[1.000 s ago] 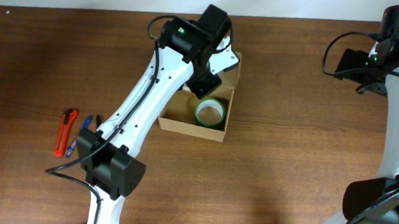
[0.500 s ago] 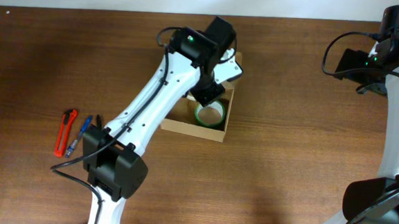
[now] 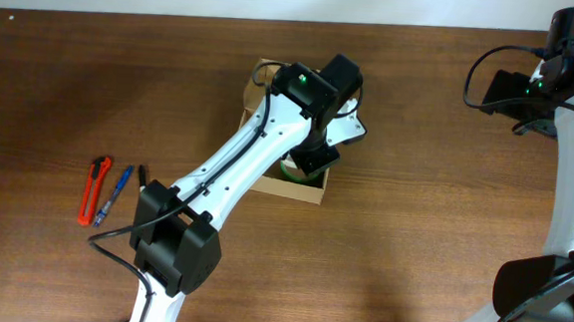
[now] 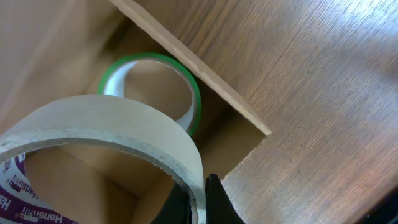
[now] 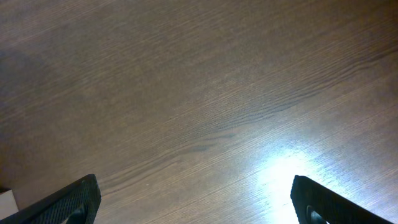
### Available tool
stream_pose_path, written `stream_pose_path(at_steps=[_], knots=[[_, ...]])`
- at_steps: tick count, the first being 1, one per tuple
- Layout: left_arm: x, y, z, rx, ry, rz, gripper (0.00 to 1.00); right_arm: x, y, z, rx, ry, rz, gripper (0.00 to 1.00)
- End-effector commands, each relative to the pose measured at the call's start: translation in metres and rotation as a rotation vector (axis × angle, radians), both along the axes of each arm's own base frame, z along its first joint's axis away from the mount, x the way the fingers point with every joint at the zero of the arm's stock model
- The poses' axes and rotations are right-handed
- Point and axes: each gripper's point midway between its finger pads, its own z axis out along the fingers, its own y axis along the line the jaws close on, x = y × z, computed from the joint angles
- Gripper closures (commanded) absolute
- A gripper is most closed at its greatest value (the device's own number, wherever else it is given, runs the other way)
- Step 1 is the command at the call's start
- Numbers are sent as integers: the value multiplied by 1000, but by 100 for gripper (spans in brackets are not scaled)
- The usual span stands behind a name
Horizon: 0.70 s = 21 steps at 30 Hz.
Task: Pack container
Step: 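Lower the masking tape into the box and open the left gripper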
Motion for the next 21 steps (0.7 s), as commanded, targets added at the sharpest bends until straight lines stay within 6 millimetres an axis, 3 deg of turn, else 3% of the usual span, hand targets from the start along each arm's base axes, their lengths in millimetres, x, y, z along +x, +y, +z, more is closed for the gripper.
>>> stream_pose_path(at_steps=[1,10,21], knots=[[-6,0,-11,5,32,9,98,0,0,13,-7,-36,3,1],[-11,4,-45,27,59,7,98,0,0,13,-7,-36,3,1],[-6,0,-73,42,76,-10,98,0,0,13,-7,-36,3,1]])
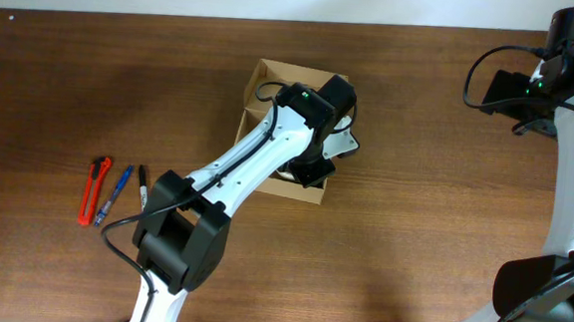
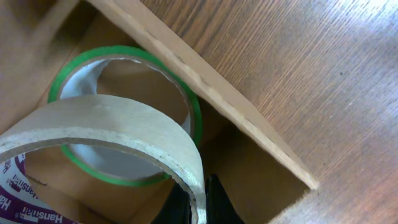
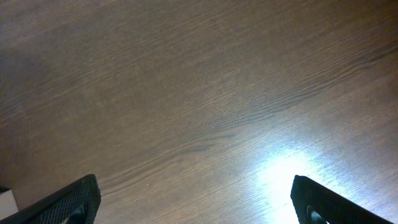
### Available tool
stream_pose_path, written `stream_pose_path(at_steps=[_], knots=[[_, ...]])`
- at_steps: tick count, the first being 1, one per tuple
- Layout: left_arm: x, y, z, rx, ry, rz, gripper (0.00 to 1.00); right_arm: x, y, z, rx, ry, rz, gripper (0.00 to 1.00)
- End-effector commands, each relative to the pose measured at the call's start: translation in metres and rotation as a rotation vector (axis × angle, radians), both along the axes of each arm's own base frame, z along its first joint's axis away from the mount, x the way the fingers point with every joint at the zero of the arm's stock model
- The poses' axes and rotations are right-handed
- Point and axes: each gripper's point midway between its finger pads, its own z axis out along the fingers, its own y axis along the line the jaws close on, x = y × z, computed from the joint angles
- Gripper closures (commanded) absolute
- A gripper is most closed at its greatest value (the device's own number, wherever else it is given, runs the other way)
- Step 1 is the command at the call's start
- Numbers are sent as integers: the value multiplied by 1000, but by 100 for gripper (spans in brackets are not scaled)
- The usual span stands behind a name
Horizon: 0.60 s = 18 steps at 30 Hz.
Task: Pack container
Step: 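Lower the masking tape into the box and open the left gripper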
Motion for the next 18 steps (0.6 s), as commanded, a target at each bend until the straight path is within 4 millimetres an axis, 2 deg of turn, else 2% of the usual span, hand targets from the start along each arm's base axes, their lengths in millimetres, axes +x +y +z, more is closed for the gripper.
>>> stream_pose_path(at_steps=[1,5,12,18], knots=[[-5,-1,-23,22,52,-17,98,0,0,13,-8,-36,3,1],[-6,-4,-32,21,71,-26,98,0,0,13,-8,-36,3,1],[-7,-11,-32,5,64,-46,99,0,0,13,-8,-36,3,1],[-5,-8,-33,28,45,-60,98,0,0,13,-8,-36,3,1]])
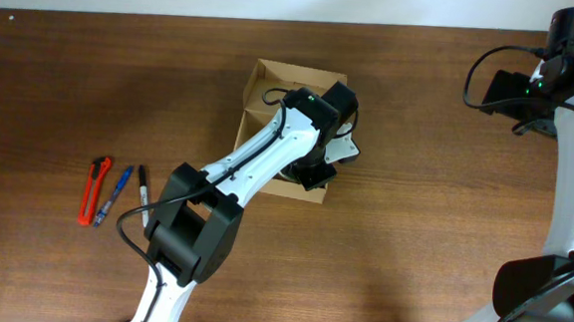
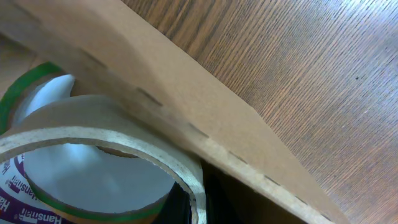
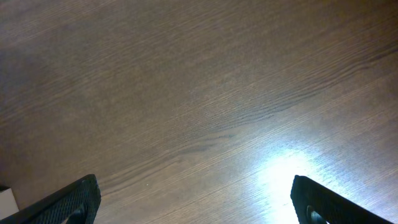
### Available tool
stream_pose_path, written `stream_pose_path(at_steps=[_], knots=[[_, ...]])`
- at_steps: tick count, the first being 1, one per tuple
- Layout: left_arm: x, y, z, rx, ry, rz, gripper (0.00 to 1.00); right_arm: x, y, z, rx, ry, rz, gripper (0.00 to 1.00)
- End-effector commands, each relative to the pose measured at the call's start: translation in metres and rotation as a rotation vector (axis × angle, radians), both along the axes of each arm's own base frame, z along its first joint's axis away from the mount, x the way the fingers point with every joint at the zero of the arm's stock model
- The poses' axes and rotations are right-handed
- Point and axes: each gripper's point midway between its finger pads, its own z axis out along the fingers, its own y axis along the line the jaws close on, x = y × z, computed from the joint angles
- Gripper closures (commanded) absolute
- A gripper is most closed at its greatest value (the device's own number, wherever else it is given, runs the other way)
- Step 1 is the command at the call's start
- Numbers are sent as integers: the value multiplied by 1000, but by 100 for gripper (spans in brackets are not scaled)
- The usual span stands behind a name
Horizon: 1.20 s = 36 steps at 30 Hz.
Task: Pack container
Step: 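Lower the masking tape into the box and open the left gripper, then withdraw the left gripper from the box toward the red box cutter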
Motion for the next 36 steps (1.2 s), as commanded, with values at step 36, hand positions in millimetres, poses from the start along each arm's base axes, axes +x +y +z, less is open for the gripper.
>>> stream_pose_path(at_steps=[36], knots=[[21,-9,17,16,-107,-37,76,0,0,13,-7,-36,3,1]])
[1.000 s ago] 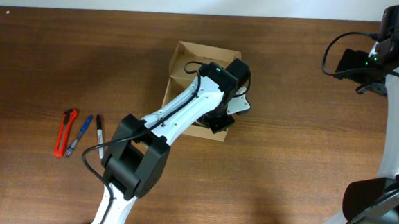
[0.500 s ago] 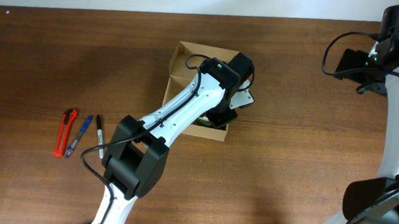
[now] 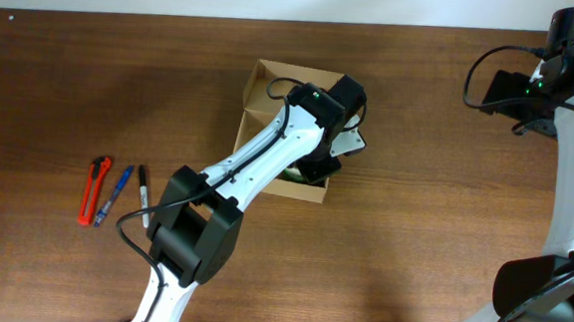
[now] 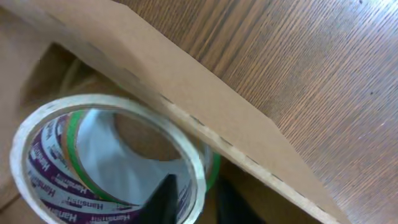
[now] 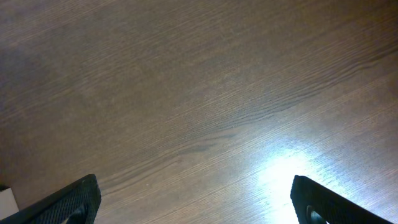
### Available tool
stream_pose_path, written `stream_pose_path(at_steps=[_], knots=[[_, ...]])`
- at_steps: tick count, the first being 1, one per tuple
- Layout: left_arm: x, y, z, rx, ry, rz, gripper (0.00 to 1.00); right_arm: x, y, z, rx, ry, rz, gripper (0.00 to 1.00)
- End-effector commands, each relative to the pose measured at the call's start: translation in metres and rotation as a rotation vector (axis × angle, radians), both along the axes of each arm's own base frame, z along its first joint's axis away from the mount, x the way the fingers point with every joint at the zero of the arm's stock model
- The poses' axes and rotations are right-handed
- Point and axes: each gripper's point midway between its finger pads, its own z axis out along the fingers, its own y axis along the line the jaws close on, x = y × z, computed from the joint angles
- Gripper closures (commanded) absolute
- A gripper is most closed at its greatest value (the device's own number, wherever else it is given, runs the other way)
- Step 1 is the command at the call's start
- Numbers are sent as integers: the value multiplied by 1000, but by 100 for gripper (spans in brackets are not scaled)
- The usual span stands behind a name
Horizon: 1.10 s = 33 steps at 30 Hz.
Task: Pack container
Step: 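Withdraw the left gripper from the box toward the red box cutter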
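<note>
An open cardboard box (image 3: 260, 85) stands mid-table; its wall (image 4: 186, 87) crosses the left wrist view. Inside, a beige tape roll with purple print (image 4: 43, 177) lies flat on a green-edged roll (image 4: 214, 167). My left gripper (image 4: 198, 193) is down in the box's near right corner (image 3: 325, 163), open, one finger inside the beige roll and one outside, straddling its wall. My right gripper (image 5: 199, 205) is open over bare table at the far right (image 3: 519, 95), with nothing between its fingers.
A red box cutter (image 3: 90, 191), a blue pen (image 3: 117, 191) and a black marker (image 3: 143, 187) lie side by side on the table's left part. The right arm's base and cables stand along the right edge.
My left gripper has opened and the beige roll has dropped flat onto the green roll inside the box. The right arm has not moved.
My left gripper held the beige roll by its wall above the box, over the green roll. It then stood lower and closer to the box wall, still shut on the roll. Now the roll rests on the green one and the fingers are apart.
</note>
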Motion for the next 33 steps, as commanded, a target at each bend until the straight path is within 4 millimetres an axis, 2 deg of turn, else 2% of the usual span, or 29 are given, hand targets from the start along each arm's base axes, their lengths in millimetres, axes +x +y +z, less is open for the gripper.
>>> stream_pose_path(at_steps=[1,3,7,11,15,19,22,24,25,26,28,30,33], knots=[[3,-4,0,-2,-11,-13,75,0,0,13,-7,-36,3,1],[3,-4,0,-2,-11,-13,71,0,0,13,-7,-36,3,1],[3,-1,1,13,-10,-12,71,0,0,13,-7,-36,3,1],[5,5,17,41,-30,-4,71,0,0,13,-7,-36,3,1],[16,9,54,23,-106,12,69,0,0,13,-7,-36,3,1],[31,28,103,-4,-230,88,64,0,0,13,-7,-36,3,1],[40,58,140,20,-339,169,57,0,0,13,-7,-36,3,1],[45,87,168,36,-420,258,53,0,0,13,-7,-36,3,1],[47,107,188,25,-460,314,52,0,0,13,-7,-36,3,0],[48,117,195,15,-473,345,52,0,0,13,-7,-36,3,1],[50,151,216,-11,-510,464,51,0,0,13,-7,-36,3,0],[50,189,230,-34,-526,584,51,0,0,13,-7,-36,3,1],[51,238,235,-67,-515,730,47,0,0,13,-7,-36,3,0]])
